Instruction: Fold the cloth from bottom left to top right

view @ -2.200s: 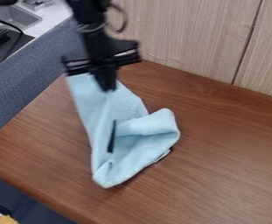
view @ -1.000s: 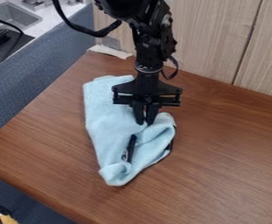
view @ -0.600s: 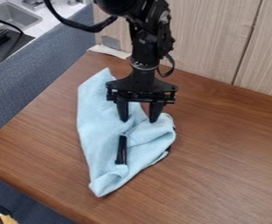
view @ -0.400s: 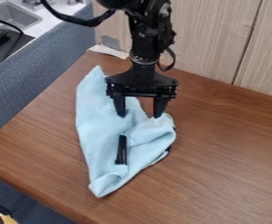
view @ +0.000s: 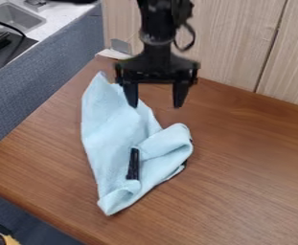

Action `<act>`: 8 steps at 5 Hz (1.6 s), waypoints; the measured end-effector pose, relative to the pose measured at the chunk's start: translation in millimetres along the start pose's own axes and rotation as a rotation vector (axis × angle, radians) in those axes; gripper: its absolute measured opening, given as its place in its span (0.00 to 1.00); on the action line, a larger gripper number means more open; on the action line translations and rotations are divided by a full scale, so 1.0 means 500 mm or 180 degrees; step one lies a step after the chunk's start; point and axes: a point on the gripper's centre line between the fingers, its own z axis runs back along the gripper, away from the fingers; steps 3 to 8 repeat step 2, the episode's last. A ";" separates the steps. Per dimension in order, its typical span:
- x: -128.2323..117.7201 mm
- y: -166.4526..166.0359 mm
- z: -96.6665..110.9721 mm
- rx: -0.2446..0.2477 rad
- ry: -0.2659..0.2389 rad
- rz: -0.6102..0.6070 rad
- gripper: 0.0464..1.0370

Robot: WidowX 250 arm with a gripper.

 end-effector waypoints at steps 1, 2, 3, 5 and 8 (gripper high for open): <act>0.001 0.005 0.046 -0.0141 -0.0081 0.0033 0.96; 0.002 0.010 0.046 -0.0133 -0.0078 0.0042 0.96; 0.002 0.010 0.046 -0.0133 -0.0078 0.0042 0.96; 0.002 0.010 0.046 -0.0133 -0.0078 0.0042 0.96; 0.002 0.010 0.046 -0.0133 -0.0078 0.0042 0.96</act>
